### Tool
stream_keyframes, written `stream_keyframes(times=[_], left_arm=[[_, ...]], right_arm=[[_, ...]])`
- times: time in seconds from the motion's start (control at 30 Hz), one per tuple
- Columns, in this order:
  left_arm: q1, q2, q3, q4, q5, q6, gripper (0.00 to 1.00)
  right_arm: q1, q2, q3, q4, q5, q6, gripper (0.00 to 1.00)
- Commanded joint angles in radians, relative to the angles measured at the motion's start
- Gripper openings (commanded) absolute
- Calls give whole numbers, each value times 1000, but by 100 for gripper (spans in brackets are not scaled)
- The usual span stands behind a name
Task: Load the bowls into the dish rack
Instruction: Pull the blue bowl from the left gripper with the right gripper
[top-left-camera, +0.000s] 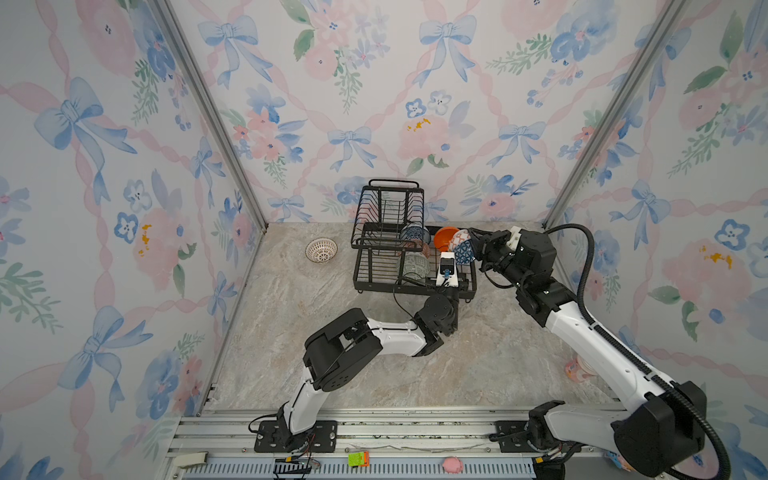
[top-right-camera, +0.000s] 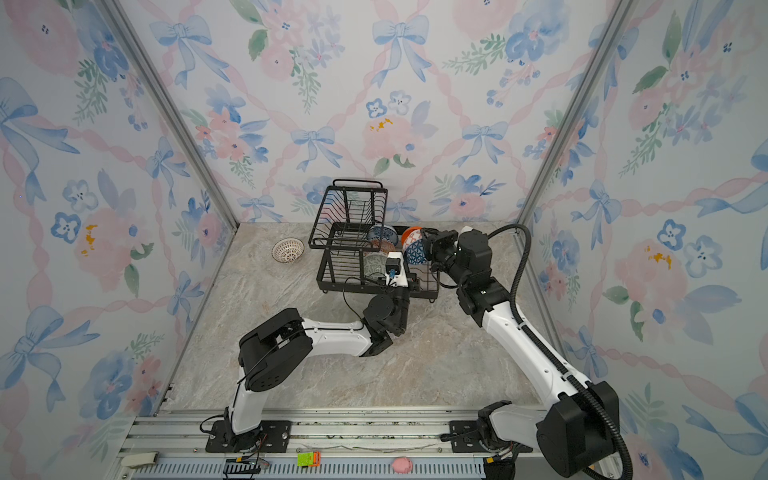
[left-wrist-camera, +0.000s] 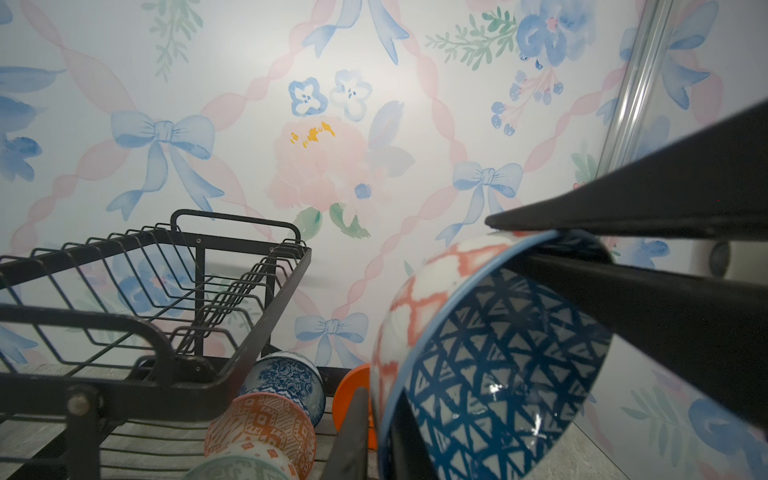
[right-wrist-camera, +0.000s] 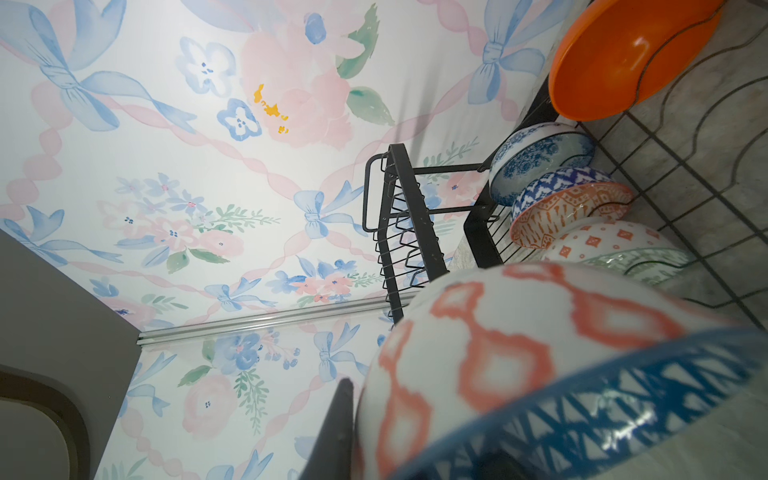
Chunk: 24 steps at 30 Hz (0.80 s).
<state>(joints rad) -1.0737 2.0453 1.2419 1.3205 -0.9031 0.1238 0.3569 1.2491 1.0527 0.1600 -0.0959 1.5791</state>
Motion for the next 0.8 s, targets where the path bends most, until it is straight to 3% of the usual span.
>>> stream_keyframes(times=[0.0, 0.3, 0.57, 0.67, 0.77], left_arm=[[-5, -25, -11, 74, -33, 21, 19], [-6, -73, -32, -39, -23, -45, 35], [-20, -176, -131, -81, -29, -70, 86], [-25, -229, -189, -101, -27, -85, 98], [-25, -297, -226, -193, -1, -122, 98]], right_arm=[[-19, -21, 21, 6, 82, -71, 2], [-19, -26, 9, 24, 78, -76, 0], [-34, -59, 10, 4, 107, -153, 0], [-45, -73, 7, -4, 122, -189, 0], [-59, -76, 7, -10, 123, -217, 0]])
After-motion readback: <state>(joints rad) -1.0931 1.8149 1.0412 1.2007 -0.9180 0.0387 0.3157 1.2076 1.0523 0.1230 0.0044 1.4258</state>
